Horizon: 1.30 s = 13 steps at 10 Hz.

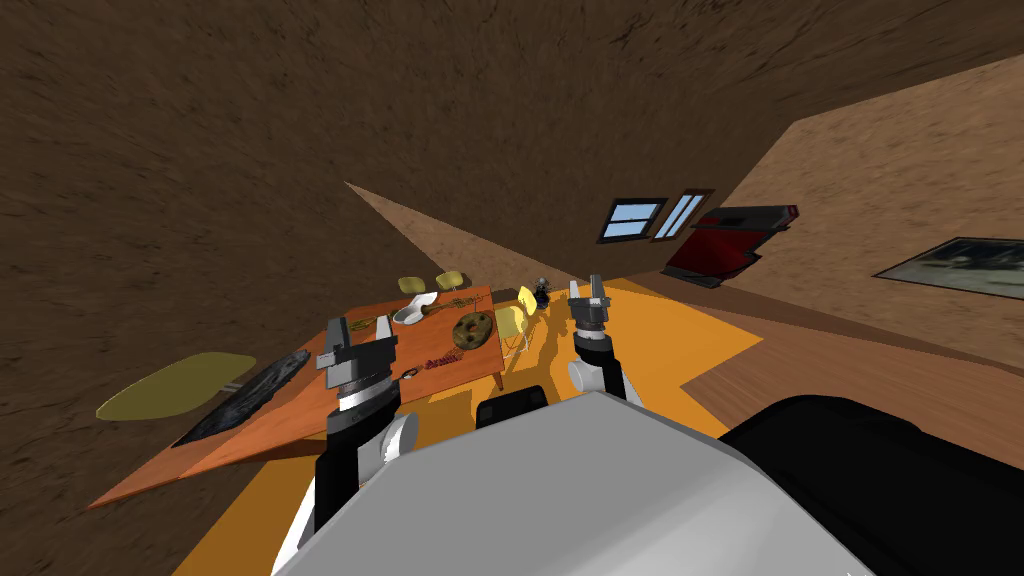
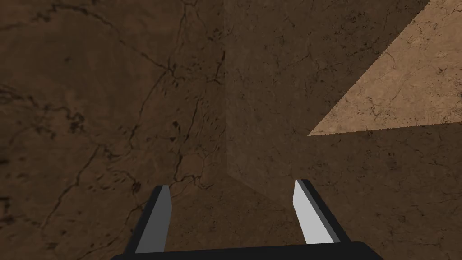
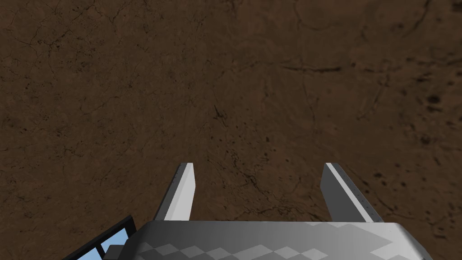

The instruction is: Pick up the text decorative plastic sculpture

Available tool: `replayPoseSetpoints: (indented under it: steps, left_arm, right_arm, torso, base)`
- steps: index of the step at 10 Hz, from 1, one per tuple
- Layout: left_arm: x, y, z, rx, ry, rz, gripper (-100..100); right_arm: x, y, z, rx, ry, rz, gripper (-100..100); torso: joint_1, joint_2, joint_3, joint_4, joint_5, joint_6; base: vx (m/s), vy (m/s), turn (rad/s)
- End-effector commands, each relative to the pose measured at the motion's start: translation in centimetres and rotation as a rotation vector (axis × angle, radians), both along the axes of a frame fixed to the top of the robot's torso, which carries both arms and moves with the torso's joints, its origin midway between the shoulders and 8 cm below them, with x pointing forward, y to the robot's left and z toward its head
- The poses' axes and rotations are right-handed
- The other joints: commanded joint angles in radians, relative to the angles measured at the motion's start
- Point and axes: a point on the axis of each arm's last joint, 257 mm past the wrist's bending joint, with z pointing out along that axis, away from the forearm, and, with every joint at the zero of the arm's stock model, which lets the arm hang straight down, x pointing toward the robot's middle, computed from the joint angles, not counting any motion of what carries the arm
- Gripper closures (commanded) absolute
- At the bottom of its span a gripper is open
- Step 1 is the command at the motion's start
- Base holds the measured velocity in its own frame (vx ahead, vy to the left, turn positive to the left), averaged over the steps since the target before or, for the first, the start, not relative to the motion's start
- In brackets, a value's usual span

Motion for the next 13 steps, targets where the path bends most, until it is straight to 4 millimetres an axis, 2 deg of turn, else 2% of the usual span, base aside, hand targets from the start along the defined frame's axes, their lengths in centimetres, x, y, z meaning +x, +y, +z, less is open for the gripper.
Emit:
replayPoseSetpoints:
  steps: [1, 4, 5, 7, 8, 9, 10, 11, 12, 13]
  left_arm:
    - [1.4, -0.1, -1.1, 0.007, 0.043, -0.012, -100]
    - [4.3, -0.1, -3.7, 0.011, 0.136, -0.031, -100]
    - [4.5, 0.0, -4.0, 0.009, 0.145, -0.03, -100]
    - [7.0, 0.1, -6.4, 0.007, 0.22, -0.041, -100]
    - [7.2, 0.2, -6.8, 0.004, 0.238, -0.039, -100]
    - [8.6, 0.2, -8.2, 0.0, 0.282, -0.044, -100]
    - [8.7, 0.3, -8.4, -0.001, 0.291, -0.043, -100]
    - [10.1, 0.3, -9.7, -0.005, 0.33, -0.047, -100]
    - [10.3, 0.4, -10.1, -0.008, 0.347, -0.045, -100]
    - [11.6, 0.4, -11.1, -0.011, 0.383, -0.05, -100]
  right_arm:
    - [0.0, 0.0, 0.0, 0.0, 0.0, 0.0, 0]
    - [0.0, 0.0, 0.0, 0.0, 0.0, 0.0, 0]
    - [0.0, 0.0, 0.0, 0.0, 0.0, 0.0, 0]
    - [0.0, 0.0, 0.0, 0.0, 0.0, 0.0, 0]
    - [0.0, 0.0, 0.0, 0.0, 0.0, 0.0, 0]
    - [0.0, 0.0, 0.0, 0.0, 0.0, 0.0, 0]
    - [0.0, 0.0, 0.0, 0.0, 0.0, 0.0, 0]
    - [0.0, 0.0, 0.0, 0.0, 0.0, 0.0, 0]
    - [0.0, 0.0, 0.0, 0.0, 0.0, 0.0, 0]
    - [0.0, 0.0, 0.0, 0.0, 0.0, 0.0, 0]
  torso:
    - [0.0, 0.0, 0.0, 0.0, 0.0, 0.0]
    - [0.006, 0.004, 0.002, 0.001, 0.001, 0.0]
    - [0.006, 0.003, 0.002, 0.001, 0.001, 0.0]
    - [0.005, 0.002, 0.001, 0.0, 0.001, 0.0]
    - [0.006, 0.002, 0.001, 0.0, 0.001, 0.0]
    - [0.005, 0.002, 0.001, 0.0, 0.001, 0.0]
    - [0.005, 0.001, 0.001, 0.0, 0.001, 0.0]
    - [0.004, 0.001, 0.001, 0.0, 0.001, 0.0]
    - [0.004, 0.002, 0.001, 0.0, 0.001, 0.0]
    - [0.004, 0.001, 0.001, 0.0, 0.001, 0.0]
  base:
    - [-0.036, 0.042, 0.031]
    - [-0.058, 0.077, 0.021]
    - [-0.029, 0.066, 0.003]
    - [-0.037, 0.082, 0.022]
    - [-0.025, 0.071, 0.001]
    - [-0.019, 0.066, 0.018]
    - [-0.017, 0.053, 0.007]
    - [-0.03, 0.065, 0.022]
    - [-0.02, 0.06, 0.005]
    - [-0.022, 0.066, 0.019]
